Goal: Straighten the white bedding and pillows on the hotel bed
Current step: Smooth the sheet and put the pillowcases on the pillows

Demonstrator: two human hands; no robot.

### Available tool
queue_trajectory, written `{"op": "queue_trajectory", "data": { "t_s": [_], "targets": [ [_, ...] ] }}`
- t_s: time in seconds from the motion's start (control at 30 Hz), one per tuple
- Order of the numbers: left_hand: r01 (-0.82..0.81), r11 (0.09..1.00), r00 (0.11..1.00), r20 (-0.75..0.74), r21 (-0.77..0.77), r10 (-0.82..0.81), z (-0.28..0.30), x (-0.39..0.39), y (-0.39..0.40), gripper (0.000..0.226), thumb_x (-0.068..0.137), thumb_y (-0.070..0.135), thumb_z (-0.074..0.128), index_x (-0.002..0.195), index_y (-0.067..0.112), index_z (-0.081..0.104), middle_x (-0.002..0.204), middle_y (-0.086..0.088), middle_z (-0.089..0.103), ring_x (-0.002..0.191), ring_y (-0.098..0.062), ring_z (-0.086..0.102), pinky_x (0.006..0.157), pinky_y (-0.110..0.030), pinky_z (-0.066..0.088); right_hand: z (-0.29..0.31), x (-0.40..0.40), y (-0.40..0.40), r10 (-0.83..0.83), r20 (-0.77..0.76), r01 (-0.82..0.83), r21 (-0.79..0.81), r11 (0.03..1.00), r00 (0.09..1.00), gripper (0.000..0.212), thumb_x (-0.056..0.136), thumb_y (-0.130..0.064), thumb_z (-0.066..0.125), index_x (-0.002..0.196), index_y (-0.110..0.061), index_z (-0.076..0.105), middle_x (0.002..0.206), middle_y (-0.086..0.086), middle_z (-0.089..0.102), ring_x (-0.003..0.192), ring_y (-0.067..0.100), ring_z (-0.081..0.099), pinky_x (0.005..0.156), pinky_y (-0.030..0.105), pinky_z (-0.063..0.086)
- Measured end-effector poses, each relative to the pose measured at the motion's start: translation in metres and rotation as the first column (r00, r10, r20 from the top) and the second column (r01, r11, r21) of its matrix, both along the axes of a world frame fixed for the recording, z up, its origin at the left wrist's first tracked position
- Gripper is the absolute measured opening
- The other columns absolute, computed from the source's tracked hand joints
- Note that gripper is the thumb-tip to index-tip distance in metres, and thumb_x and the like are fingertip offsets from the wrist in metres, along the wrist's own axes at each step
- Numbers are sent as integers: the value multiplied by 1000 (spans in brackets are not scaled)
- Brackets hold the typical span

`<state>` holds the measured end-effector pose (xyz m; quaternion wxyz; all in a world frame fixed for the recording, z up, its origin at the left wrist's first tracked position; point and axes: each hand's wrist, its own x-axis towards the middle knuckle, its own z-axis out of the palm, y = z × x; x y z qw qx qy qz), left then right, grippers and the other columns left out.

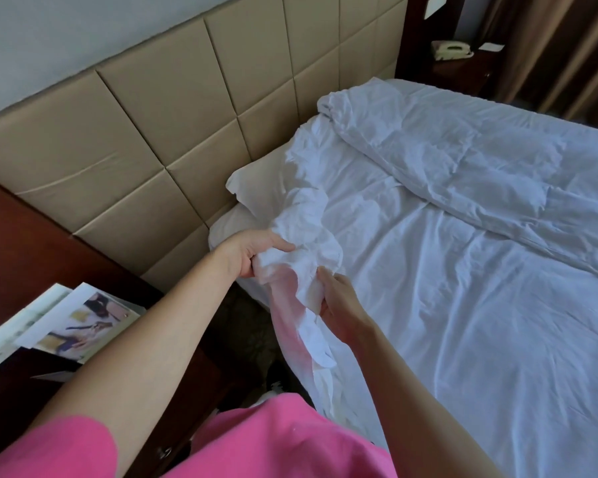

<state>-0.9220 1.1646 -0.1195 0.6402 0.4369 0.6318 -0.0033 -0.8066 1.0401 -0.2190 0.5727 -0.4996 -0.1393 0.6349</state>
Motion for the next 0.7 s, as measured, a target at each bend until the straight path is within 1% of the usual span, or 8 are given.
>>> {"op": "queue_trajectory", "data": {
  "t_s": [0.07, 0.13, 0.23, 0.33, 0.47, 0.57, 0.63, 0.7],
  "targets": [
    [-40, 998, 999, 17, 42, 39, 3, -4, 1, 23, 82, 11, 76, 103, 5, 67, 91, -10, 73, 79, -23, 69, 65, -30, 59, -8, -5, 0, -9, 151, 19, -63, 998, 989, 21, 98, -18, 48, 92, -2, 61, 78, 20, 58, 72, 30, 55, 67, 36, 47],
    [-139, 989, 985, 108, 40, 134, 7, -7, 3, 14, 85, 7, 73, 96, 3, 67, 81, -11, 74, 68, -22, 71, 57, -28, 59, -11, -10, 0, 47, 333, -20, -84, 996, 942, 23, 95, -15, 54, 117, -20, 53, 72, 21, 49, 65, 20, 50, 60, 29, 45],
    [-279, 960, 930, 246, -3, 272, 14, -3, 4, 4, 88, 4, 67, 89, 1, 66, 75, -12, 73, 61, -22, 71, 61, -29, 59, -5, -15, 4, -78, 554, 67, 39, 997, 829, 83, 92, -9, 61, 153, -36, 12, 121, 3, 55, 100, 12, 62, 86, 28, 55],
    [-383, 924, 880, 299, -15, 369, 22, 7, 10, 7, 87, 3, 67, 93, 2, 63, 66, -12, 72, 73, -23, 68, 79, -33, 57, 12, -8, 5, -144, 860, -108, 224, 969, 489, 89, 80, 10, 46, 155, -30, 20, 154, -2, 27, 140, 12, 30, 111, 31, 37],
    [-440, 896, 852, 286, -65, 439, 31, 20, 18, 23, 87, 10, 70, 107, 3, 63, 90, -9, 68, 78, -20, 66, 81, -31, 57, 23, -2, 0, 132, 895, -446, 81, 891, 426, 95, 78, -29, 62, 157, -29, 9, 159, -12, 21, 141, 4, 24, 104, 25, 32],
    [-383, 922, 876, 292, -59, 383, 39, 35, 12, 14, 90, 8, 68, 101, 2, 62, 85, -8, 66, 73, -18, 64, 62, -28, 56, 19, -2, 7, 34, 870, -223, 88, 971, 493, 59, 89, -33, 60, 144, -29, 39, 132, -15, 54, 111, -5, 49, 88, 22, 41],
    [-232, 969, 942, 268, 82, 203, 39, 38, 16, 36, 91, 11, 67, 124, 2, 57, 102, -10, 67, 86, -19, 65, 66, -29, 57, 15, 5, 12, -91, 843, -35, 129, 991, 530, 16, 95, -15, 50, 90, -27, 58, 76, -23, 62, 68, -5, 54, 66, 23, 40],
    [-50, 922, 989, 146, 384, -7, 35, 32, 28, 73, 83, 28, 76, 143, 16, 36, 128, -8, 53, 106, -20, 59, 80, -33, 56, 8, 12, 15, -93, 836, -42, 137, 990, 541, 40, 91, -3, 47, 63, -30, 36, 53, -20, 50, 51, 1, 44, 54, 19, 30]
  ]
}}
